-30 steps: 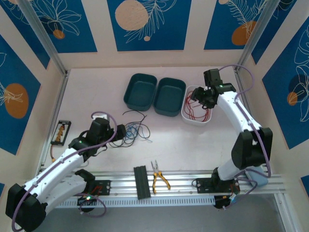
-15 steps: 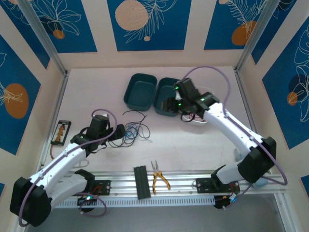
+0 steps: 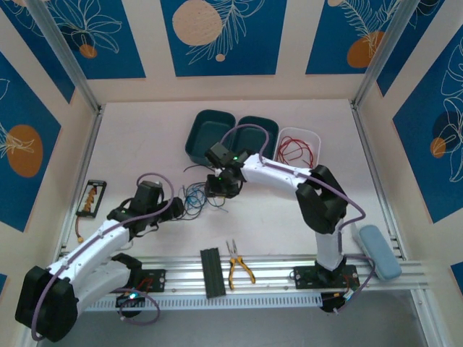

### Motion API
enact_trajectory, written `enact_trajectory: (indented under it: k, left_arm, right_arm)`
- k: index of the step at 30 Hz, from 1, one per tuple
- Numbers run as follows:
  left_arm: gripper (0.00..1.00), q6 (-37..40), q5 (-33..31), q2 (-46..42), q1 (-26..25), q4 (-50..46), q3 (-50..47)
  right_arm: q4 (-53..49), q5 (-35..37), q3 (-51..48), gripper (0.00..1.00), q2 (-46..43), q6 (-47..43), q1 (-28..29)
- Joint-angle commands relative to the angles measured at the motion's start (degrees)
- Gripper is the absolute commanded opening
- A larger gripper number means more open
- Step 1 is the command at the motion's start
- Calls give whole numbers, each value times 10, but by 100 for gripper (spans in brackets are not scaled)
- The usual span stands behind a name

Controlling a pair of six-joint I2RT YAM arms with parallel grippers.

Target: Untangle the cables

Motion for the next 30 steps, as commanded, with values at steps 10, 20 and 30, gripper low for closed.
enact_trajectory:
  k: [10,20,30]
  left_arm:
    - [71,-24,24,-21,9,17,-36]
    - [63,-25,32,-4,9,41,-35]
    - [44,-33,34,9,9,61,-42]
  right_arm:
    - [4,-41,51,29,67,39,19]
    - [2,-44,61,18,95,41,20]
    - [-25,-24,87,0,63,29,33]
